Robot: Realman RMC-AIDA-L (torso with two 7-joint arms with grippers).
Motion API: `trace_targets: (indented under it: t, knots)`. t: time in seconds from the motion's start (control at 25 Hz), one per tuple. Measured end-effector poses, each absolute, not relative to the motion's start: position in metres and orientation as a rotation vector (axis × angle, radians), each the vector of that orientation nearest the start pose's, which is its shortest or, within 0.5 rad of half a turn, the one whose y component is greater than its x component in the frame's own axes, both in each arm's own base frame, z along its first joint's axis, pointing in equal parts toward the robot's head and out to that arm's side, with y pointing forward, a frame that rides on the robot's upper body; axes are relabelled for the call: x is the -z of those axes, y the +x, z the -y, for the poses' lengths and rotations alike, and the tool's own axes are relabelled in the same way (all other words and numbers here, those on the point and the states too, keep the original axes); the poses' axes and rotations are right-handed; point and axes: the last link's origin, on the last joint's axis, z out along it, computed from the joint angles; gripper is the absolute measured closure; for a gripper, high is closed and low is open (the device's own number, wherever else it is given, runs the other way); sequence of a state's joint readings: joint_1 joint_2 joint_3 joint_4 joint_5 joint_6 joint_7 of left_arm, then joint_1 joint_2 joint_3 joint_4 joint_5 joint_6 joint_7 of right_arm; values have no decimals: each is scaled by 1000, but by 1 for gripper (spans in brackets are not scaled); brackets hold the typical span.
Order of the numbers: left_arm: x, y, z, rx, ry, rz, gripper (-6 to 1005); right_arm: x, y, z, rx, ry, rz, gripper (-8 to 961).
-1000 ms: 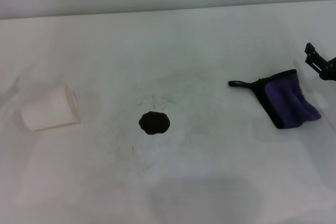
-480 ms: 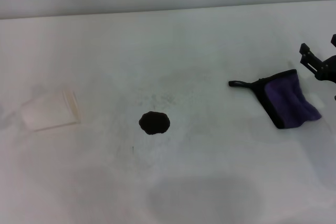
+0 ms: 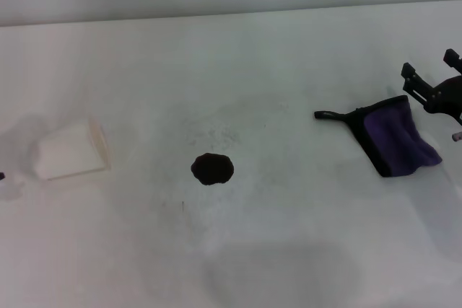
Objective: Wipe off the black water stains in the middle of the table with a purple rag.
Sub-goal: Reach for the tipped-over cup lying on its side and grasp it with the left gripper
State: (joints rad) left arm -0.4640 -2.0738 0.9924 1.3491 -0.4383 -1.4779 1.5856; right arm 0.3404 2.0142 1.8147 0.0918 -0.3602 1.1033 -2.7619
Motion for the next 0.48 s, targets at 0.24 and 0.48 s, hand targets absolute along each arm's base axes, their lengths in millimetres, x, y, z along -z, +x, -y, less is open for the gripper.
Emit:
trace_targets:
  t: [0.24,0.48]
  knots:
    - [-74,-259,-356,-635,-2629,16,111,-10,389,-295,-539,-1733,-649,96]
    - [-71,-251,-358,-594,-2649,-25,115,-10,388,-297,-553,-1731,-656,96]
